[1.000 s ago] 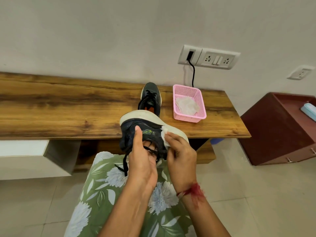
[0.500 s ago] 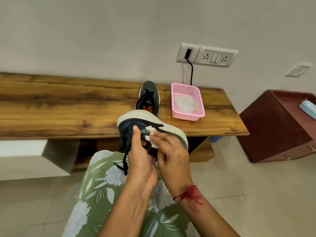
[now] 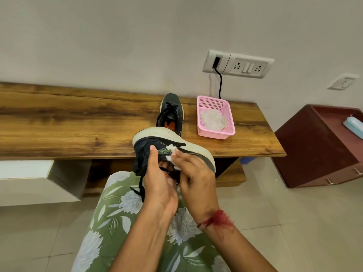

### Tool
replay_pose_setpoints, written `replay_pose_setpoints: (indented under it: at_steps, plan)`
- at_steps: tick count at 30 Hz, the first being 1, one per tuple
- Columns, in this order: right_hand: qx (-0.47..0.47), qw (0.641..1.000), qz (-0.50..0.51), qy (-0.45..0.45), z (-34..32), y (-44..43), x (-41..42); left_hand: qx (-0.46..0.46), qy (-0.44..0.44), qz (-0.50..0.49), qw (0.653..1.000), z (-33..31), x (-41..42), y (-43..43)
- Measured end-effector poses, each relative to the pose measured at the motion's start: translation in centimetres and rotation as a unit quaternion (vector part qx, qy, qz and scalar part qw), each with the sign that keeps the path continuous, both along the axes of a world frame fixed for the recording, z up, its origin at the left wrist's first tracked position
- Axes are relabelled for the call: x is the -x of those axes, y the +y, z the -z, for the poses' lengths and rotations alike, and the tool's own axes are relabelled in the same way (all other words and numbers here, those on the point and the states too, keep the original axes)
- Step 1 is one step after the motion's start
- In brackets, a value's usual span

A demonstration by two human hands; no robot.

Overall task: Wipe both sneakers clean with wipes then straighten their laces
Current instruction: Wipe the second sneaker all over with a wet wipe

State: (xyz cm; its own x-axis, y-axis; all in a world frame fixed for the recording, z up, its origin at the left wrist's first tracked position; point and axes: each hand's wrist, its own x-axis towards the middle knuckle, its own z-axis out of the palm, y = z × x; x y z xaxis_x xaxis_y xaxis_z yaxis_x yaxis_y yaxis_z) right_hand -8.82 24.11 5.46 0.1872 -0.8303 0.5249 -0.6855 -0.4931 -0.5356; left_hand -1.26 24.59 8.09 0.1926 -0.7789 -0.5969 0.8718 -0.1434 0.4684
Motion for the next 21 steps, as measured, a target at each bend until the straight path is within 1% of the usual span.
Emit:
replay_pose_setpoints:
  at_steps: [2,4,5,6,9,10,13,14,17,18,21]
  plan:
    - [0.008,1.000,-0.019,0.006,0.3,0.3,0.2,0.013,0.009,0.003,1.000,0.4,-0.2,0.0]
    - [-0.012,0.998,0.041,-0.048,0.4,-0.7,0.4,0.026,-0.010,0.000,1.000,0.7,-0.1,-0.1]
    - [-0.024,0.996,0.060,-0.061,0.3,-1.1,0.2,0.025,-0.016,-0.003,1.000,0.9,-0.2,0.0]
    - [-0.029,0.997,0.054,-0.054,0.2,-1.0,-0.2,0.022,-0.013,-0.005,1.000,0.9,-0.3,-0.1]
    - [-0.005,1.000,-0.029,-0.002,0.0,0.5,-1.2,0.012,0.026,0.002,1.000,1.2,-0.8,-0.2]
    - [0.000,1.000,-0.027,-0.004,0.2,0.2,-0.9,0.017,0.022,0.002,1.000,1.2,-0.8,-0.2]
    - [-0.027,0.994,0.065,-0.077,0.4,-1.0,-0.3,0.030,-0.013,-0.007,0.999,1.6,-0.4,-0.4]
    - [-0.030,0.994,0.065,-0.081,0.4,-0.9,-0.6,0.029,-0.013,-0.009,0.999,1.5,-0.5,-0.3]
    - [-0.019,0.999,-0.007,-0.034,0.5,0.5,-1.1,0.020,0.012,-0.010,1.000,1.7,-0.9,-0.4]
    - [-0.017,0.999,-0.004,-0.030,0.9,0.2,-0.7,0.022,0.008,-0.012,1.000,1.6,-0.9,-0.4]
    - [-0.035,0.995,0.073,-0.063,1.2,-1.1,0.2,0.020,-0.017,-0.016,1.000,1.5,-0.4,-0.4]
